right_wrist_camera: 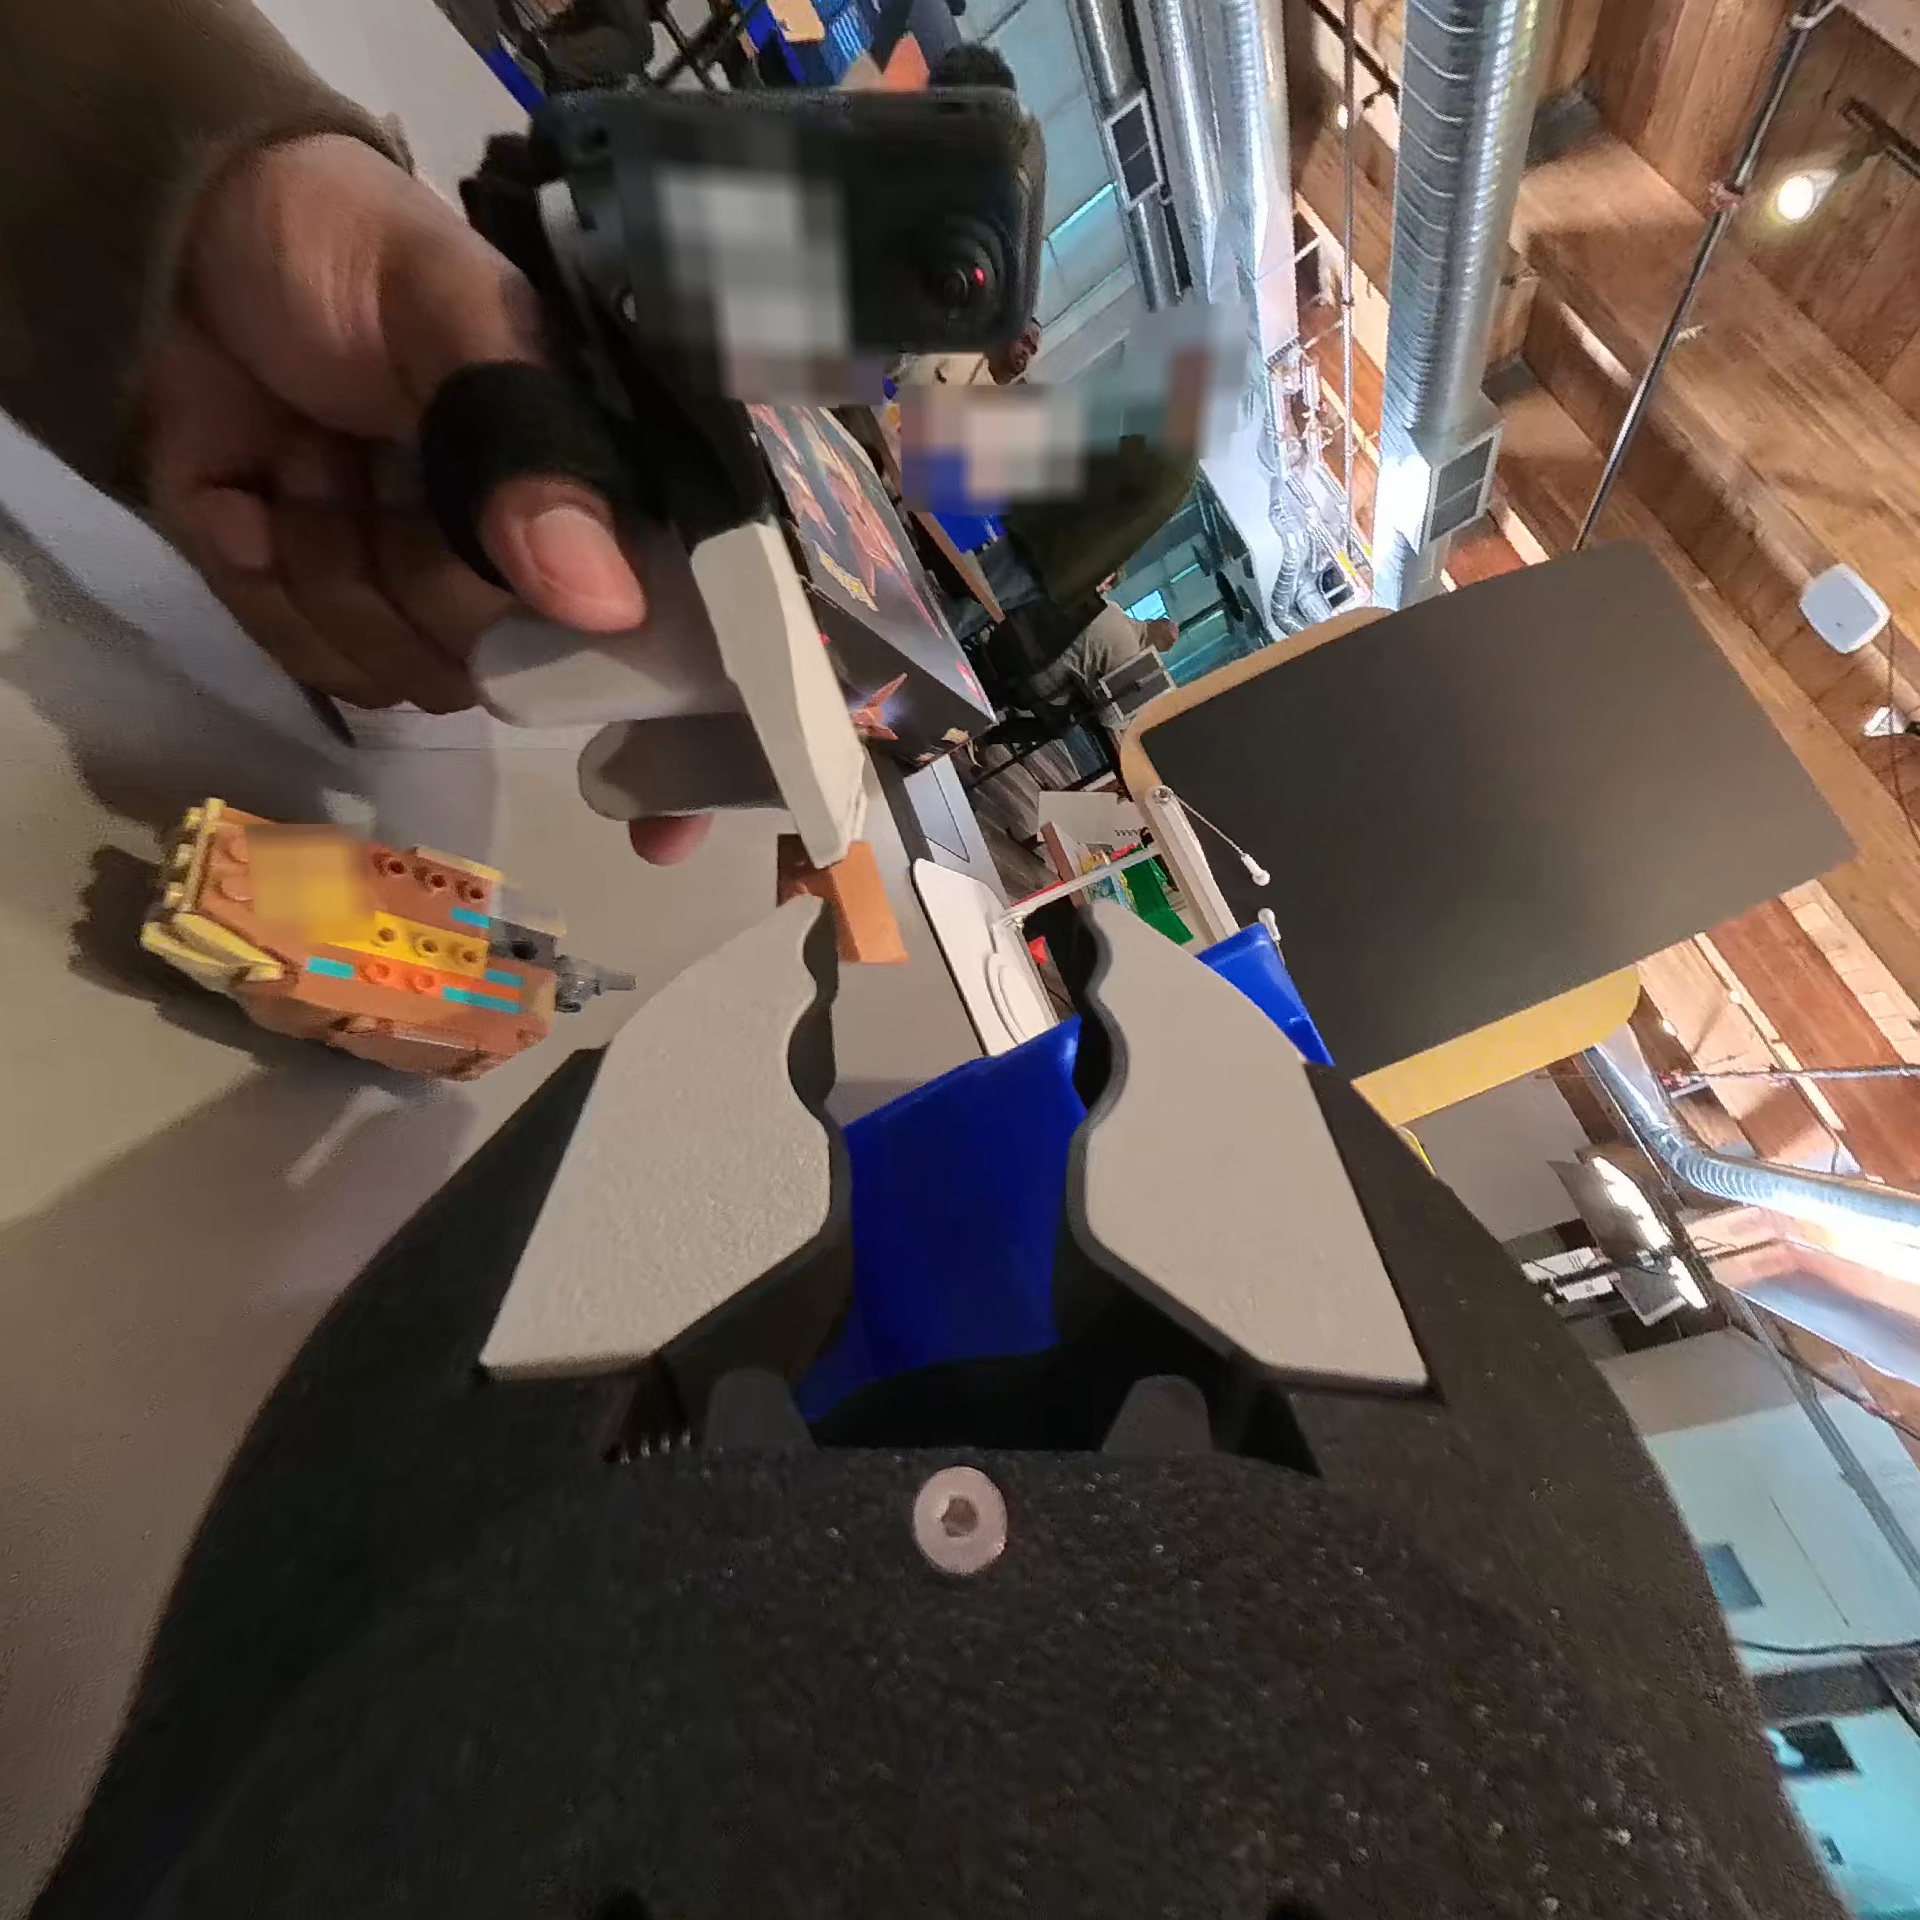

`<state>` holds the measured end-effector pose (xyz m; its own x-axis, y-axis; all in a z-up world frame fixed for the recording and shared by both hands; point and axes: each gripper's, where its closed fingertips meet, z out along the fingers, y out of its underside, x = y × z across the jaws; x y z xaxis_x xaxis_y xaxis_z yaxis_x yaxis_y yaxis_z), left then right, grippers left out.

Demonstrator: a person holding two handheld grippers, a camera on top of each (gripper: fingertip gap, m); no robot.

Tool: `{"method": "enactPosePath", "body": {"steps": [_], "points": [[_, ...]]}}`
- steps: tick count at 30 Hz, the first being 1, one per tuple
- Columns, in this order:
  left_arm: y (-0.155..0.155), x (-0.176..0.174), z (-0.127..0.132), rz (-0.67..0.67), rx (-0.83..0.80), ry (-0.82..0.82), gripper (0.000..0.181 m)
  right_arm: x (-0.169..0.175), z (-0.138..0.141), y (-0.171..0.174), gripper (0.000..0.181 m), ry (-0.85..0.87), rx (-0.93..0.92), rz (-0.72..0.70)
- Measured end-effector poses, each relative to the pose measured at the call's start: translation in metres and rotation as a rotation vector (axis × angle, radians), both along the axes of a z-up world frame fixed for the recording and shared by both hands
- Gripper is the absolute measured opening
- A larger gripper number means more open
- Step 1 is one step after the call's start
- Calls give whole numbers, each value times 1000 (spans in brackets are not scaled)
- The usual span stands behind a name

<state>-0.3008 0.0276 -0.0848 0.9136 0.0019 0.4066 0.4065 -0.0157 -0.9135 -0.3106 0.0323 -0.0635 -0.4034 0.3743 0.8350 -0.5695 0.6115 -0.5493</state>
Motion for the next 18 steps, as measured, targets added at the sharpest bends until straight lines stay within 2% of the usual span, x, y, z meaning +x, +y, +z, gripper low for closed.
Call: {"method": "enactPosePath", "body": {"steps": [8,11,14,16,18], "points": [[0,3,6,-22,51,-31,10,5,-11,-5,43,-13,76,27],[4,11,8,-62,59,-28,10,9,-15,-9,24,18,104,39],[1,7,18,-23,112,-25,15,7,-5,-7,23,50,68,26],[-4,-1,26,12,160,-44,26,-9,17,9,23,79,-30,-66],[-9,-10,25,57,144,-49,30,-44,44,45,23,85,-160,-288]]}}
